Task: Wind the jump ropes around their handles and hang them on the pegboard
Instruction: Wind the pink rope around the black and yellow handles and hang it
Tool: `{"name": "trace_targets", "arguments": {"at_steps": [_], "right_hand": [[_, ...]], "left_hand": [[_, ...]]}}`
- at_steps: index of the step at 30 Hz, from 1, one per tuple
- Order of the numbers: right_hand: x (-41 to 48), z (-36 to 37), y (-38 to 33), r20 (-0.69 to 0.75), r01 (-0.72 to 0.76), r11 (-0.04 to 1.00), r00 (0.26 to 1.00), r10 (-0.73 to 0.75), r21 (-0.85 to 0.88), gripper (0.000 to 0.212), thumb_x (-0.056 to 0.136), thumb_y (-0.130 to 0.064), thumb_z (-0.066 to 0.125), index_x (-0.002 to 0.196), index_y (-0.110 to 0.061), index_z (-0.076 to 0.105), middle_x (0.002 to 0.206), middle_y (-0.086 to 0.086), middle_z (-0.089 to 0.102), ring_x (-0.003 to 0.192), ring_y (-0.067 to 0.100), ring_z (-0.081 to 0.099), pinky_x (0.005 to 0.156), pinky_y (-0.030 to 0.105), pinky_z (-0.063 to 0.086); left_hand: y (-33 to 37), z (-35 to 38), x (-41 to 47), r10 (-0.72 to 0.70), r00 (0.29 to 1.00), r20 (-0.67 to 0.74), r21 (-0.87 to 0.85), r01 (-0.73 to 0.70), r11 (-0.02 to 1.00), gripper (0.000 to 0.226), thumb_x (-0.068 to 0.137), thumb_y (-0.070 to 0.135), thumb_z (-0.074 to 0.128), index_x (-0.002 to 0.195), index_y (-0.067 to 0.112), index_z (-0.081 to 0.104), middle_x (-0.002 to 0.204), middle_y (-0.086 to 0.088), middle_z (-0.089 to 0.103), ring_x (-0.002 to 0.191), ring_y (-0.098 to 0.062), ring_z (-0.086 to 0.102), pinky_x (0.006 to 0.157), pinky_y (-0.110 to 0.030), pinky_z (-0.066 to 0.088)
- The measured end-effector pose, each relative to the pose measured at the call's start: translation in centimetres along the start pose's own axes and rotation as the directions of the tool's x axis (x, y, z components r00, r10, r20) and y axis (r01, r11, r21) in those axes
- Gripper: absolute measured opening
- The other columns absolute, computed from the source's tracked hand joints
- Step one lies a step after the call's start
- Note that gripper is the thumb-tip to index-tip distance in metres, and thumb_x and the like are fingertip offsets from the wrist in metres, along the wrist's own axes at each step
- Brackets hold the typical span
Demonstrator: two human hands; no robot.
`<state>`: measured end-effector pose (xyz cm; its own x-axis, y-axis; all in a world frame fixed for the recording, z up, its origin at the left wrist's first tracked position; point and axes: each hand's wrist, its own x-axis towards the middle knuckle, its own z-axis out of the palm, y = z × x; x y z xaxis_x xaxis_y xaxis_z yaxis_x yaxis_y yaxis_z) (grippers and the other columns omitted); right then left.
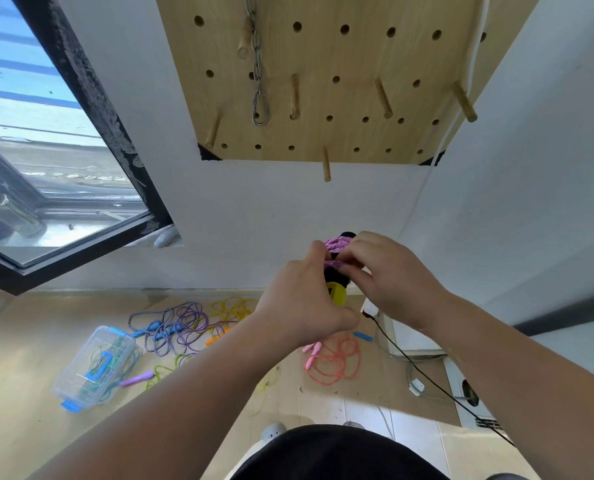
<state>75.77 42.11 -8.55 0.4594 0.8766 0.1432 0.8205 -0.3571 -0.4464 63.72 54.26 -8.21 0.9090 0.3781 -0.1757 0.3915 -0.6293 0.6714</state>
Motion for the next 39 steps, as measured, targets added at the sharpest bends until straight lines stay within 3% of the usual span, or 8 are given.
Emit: {"name": "trace_targets", "arguments": {"at_steps": [5,10,14,17,19,22,32,39], "right_hand": [[2.8,-2.7,-1.1,0.103,0.021,0.947,0.995,0.013,-0.319,0.022,0.104,-0.037,0.044,0.089,-0.020,0.047,0.086,-0.008,0.040,0.076,0.014,0.044,0.061,0.030,0.032],[3.8,-3.4,-1.6,-0.063,-0.132,0.958,0.991,0.120,-0.254,0.027,0.101,-0.039,0.047,0.085,-0.017,0.049,0.084,-0.005,0.046,0.067,0.015,0.046,0.053,0.030,0.030],[2.8,-2.2,-2.3,-0.231,-0.154,0.948,0.969,0.089,-0.279,0.026,0.097,-0.032,0.055,0.078,-0.018,0.044,0.077,-0.004,0.045,0.058,0.020,0.044,0.047,0.029,0.026],[1.8,-1.3,-2.7,-0.296,-0.130,0.974,0.952,0.072,-0.183,0.021,0.096,-0.024,0.058,0.077,-0.016,0.054,0.078,-0.003,0.046,0.061,0.020,0.047,0.049,0.031,0.033],[0.7,-1.0,-2.7,-0.263,-0.095,0.995,0.961,0.082,-0.038,0.013,0.096,-0.023,0.059,0.092,-0.019,0.071,0.086,-0.006,0.051,0.073,0.014,0.052,0.059,0.029,0.042],[-0.2,-0.8,-2.8,-0.185,-0.109,0.979,0.973,0.140,0.171,0.020,0.098,-0.024,0.059,0.109,-0.023,0.075,0.094,-0.008,0.056,0.081,0.005,0.053,0.071,0.024,0.045],[0.5,-2.4,-3.3,-0.064,-0.170,0.975,0.982,0.180,0.141,0.004,0.084,-0.032,0.076,0.087,-0.029,0.078,0.078,-0.012,0.067,0.074,0.007,0.061,0.069,0.040,0.052],[0.7,-4.4,-3.3,0.073,-0.383,0.865,0.922,0.381,0.323,0.017,0.095,-0.028,0.066,0.080,-0.021,0.072,0.072,-0.004,0.071,0.065,0.009,0.065,0.064,0.031,0.052]], "left_hand": [[1.5,-1.3,0.2,0.061,0.997,-0.053,0.087,-0.056,0.995,0.056,0.072,0.038,0.075,0.104,0.020,0.033,0.079,0.006,0.051,0.066,-0.007,0.048,0.049,-0.027,0.030],[2.6,-2.2,0.9,0.081,0.990,-0.113,0.068,-0.074,0.995,0.058,0.071,0.036,0.075,0.107,0.020,0.033,0.079,0.006,0.050,0.066,-0.007,0.049,0.049,-0.028,0.032],[2.7,-2.2,0.9,0.073,0.992,-0.104,0.012,-0.072,0.997,0.062,0.067,0.035,0.078,0.110,0.020,0.036,0.080,0.004,0.056,0.068,-0.010,0.056,0.051,-0.030,0.043],[2.4,-2.3,0.8,0.073,0.993,-0.096,-0.014,-0.074,0.997,0.063,0.062,0.033,0.080,0.108,0.019,0.038,0.080,0.003,0.058,0.069,-0.013,0.058,0.052,-0.031,0.045],[2.0,-2.3,0.8,0.069,0.991,-0.113,-0.010,-0.070,0.997,0.062,0.062,0.033,0.079,0.104,0.020,0.036,0.078,0.004,0.059,0.068,-0.014,0.058,0.051,-0.030,0.043],[1.2,-2.4,0.8,0.091,0.987,-0.132,0.064,-0.084,0.994,0.062,0.063,0.034,0.079,0.102,0.021,0.031,0.076,0.003,0.057,0.066,-0.016,0.056,0.050,-0.030,0.038],[0.2,-2.0,-0.1,0.261,0.964,-0.049,0.366,-0.226,0.903,0.058,0.070,0.038,0.071,0.110,0.023,0.032,0.088,0.005,0.049,0.076,-0.020,0.051,0.060,-0.031,0.036],[-1.6,-3.0,0.4,0.369,0.929,0.023,0.387,-0.348,0.854,0.072,0.067,0.039,0.069,0.128,0.033,0.034,0.107,0.008,0.057,0.090,-0.020,0.055,0.076,-0.037,0.054]]}}
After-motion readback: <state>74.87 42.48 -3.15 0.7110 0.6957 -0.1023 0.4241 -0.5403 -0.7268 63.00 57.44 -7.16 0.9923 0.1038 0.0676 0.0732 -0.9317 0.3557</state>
